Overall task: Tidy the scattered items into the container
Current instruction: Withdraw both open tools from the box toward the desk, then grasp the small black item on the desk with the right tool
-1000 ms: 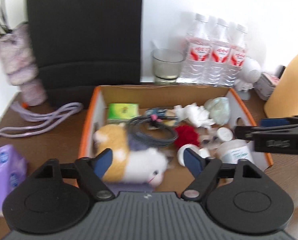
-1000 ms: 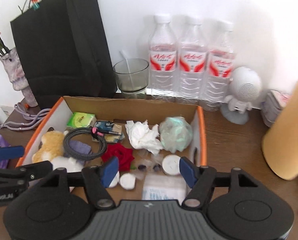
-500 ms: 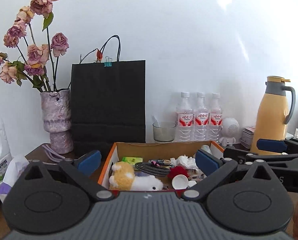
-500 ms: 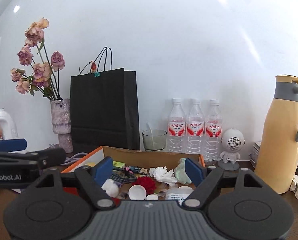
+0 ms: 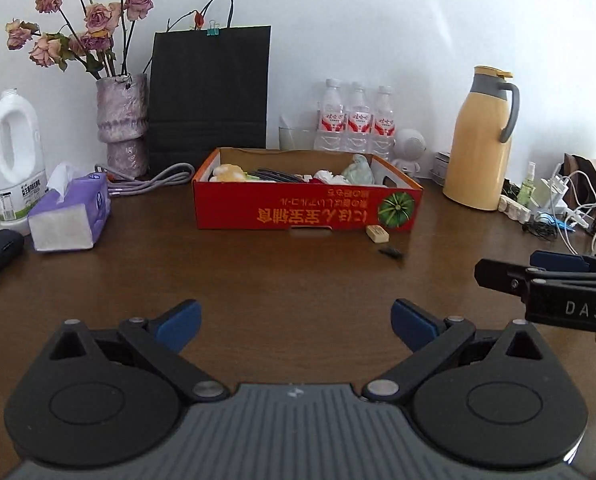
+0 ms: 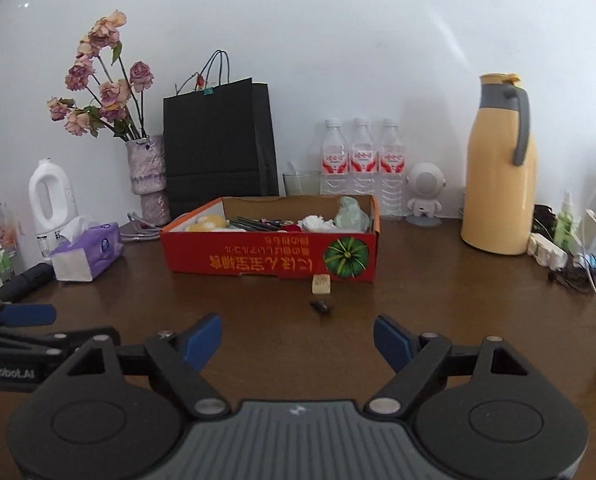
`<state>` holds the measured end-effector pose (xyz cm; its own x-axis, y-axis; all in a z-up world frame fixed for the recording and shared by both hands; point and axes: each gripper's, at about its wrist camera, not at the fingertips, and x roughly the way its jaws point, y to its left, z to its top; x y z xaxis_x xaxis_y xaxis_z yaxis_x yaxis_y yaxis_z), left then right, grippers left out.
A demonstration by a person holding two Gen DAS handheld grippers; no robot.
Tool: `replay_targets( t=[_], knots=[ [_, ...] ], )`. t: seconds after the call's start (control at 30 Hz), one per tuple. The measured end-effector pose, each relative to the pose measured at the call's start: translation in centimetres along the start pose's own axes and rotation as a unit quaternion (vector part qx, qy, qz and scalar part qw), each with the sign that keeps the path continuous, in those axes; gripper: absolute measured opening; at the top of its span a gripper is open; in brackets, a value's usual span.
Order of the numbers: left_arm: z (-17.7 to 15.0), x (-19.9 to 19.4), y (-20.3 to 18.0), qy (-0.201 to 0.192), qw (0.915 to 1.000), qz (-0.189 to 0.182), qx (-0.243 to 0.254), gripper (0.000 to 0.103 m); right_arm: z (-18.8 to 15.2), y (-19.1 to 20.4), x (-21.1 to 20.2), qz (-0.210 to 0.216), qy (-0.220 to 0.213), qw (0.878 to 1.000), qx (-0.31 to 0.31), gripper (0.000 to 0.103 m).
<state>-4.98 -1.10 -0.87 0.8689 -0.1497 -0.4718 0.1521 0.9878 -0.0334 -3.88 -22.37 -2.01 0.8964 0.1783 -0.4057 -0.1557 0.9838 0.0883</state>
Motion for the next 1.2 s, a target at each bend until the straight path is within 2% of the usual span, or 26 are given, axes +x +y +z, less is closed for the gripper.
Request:
replay_targets(
  t=[0.13,0.2,0.33,0.43,0.47,0.5,0.6,0.63,0.7,0.77,0.83,0.97,1.07,1.1,1.2],
  knots=[
    [-0.2,0.1,-1.8,-0.007,0.9995,-0.004,0.031,0.103,-0.4,-1.2,-0.3,-0.009,-0.002,1.000,0.008,0.080],
    [0.4,1.0,-1.7,-0.003,0.9997,0.006,0.022,0.103,0.4,-1.9,1.3,-0.011,0.003,1.000,0.005,0.067],
    [1.2,2.9,-0.4,0.013,0.9998,0.016,0.000,0.103,2.4,-2.7,8.1,0.018,0.041,0.999,-0.019,0.060],
    [1.5,3.9,0.2,0.020,0.9995,0.022,-0.007,0.103,3.5,-2.7,14.0,0.031,0.085,0.995,-0.029,0.051],
    [1.7,4.2,0.4,0.019,0.9995,0.024,-0.006,0.103,3.8,-2.5,15.6,0.035,0.096,0.994,-0.033,0.045],
    [1.9,4.5,0.5,0.017,0.9995,0.027,-0.005,0.103,4.0,-2.4,16.8,0.037,0.103,0.993,-0.036,0.040],
    [3.1,6.2,0.8,0.015,0.9993,0.035,-0.003,0.103,4.1,-2.0,19.1,0.026,0.118,0.991,-0.051,0.035],
    [3.6,6.9,0.8,0.013,0.9994,0.034,-0.001,0.103,3.9,-2.1,19.6,0.019,0.124,0.991,-0.051,0.032],
    [4.6,8.5,0.5,0.007,0.9995,0.029,0.007,0.103,3.4,-2.8,19.8,0.020,0.128,0.991,-0.036,0.017],
    [5.7,10.4,-0.1,0.006,0.9995,0.025,0.019,0.103,3.3,-3.4,19.7,0.017,0.123,0.992,-0.027,0.009],
    [6.7,12.4,-1.0,0.013,0.9992,0.017,0.035,0.100,3.5,-4.1,19.7,0.018,0.127,0.991,-0.024,0.009],
    [8.1,17.2,-3.7,0.042,0.9978,-0.029,0.043,0.092,3.8,-7.2,19.5,-0.035,0.111,0.993,0.025,0.008],
    [8.4,21.0,-6.6,0.047,0.9966,-0.014,0.067,0.089,4.5,-9.5,18.1,-0.071,0.067,0.993,0.068,0.008],
    [8.5,22.0,-7.4,0.050,0.9960,-0.011,0.073,0.085,4.7,-9.9,17.4,-0.083,0.050,0.992,0.075,0.008],
    [8.6,24.4,-8.5,0.067,0.9958,-0.039,0.048,0.081,4.4,-10.0,16.7,-0.111,0.032,0.990,0.084,0.008]
  ],
)
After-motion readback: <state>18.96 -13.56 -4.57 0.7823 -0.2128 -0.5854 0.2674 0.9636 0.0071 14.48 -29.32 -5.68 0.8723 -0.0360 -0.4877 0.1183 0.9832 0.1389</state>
